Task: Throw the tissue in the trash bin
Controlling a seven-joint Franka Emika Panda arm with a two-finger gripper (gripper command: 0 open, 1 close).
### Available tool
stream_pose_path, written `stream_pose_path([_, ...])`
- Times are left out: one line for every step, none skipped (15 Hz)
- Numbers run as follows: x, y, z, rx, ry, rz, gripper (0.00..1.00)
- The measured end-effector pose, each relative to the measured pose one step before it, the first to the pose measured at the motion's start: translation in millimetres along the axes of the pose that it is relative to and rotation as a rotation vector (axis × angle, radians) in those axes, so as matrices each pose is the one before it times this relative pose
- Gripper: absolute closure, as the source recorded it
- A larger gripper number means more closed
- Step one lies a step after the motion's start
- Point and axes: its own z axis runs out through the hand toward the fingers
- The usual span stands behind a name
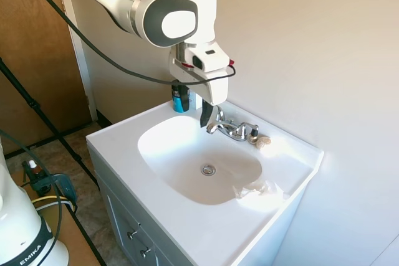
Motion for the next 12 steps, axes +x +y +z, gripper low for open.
stream_pose_path([13.18,2.68,-1.22,0.00318,0.00128,0.0256,0.0])
stream_pose_path([14.72,2.86,1.18,-0.00055,-0.0014,0.02777,0.0])
stream_pose_path([15.61,3.07,3.57,-0.00439,-0.00354,0.02844,0.0])
stream_pose_path([14.92,3.22,5.43,-0.00703,-0.00536,0.02765,0.0])
stream_pose_path([16.39,4.19,5.54,-0.0061,-0.00346,0.02889,0.0])
stream_pose_path([15.7,4.13,5.35,-0.00461,-0.00209,0.02683,0.0])
stream_pose_path([12.74,3.01,4.94,-0.00214,0.00027,0.021,0.0])
stream_pose_path([12.62,3.37,3.82,-0.00322,0.00006,0.02081,0.0])
stream_pose_path([10.74,2.55,3.08,-0.0022,0.0013,0.01938,0.0])
stream_pose_path([11.42,3.22,4.43,-0.00523,0.00001,0.02155,0.0])
stream_pose_path([11.33,2.89,5.36,-0.00604,-0.00055,0.02051,0.0])
stream_pose_path([10.73,1.82,7.62,-0.00781,-0.00433,0.01821,0.0])
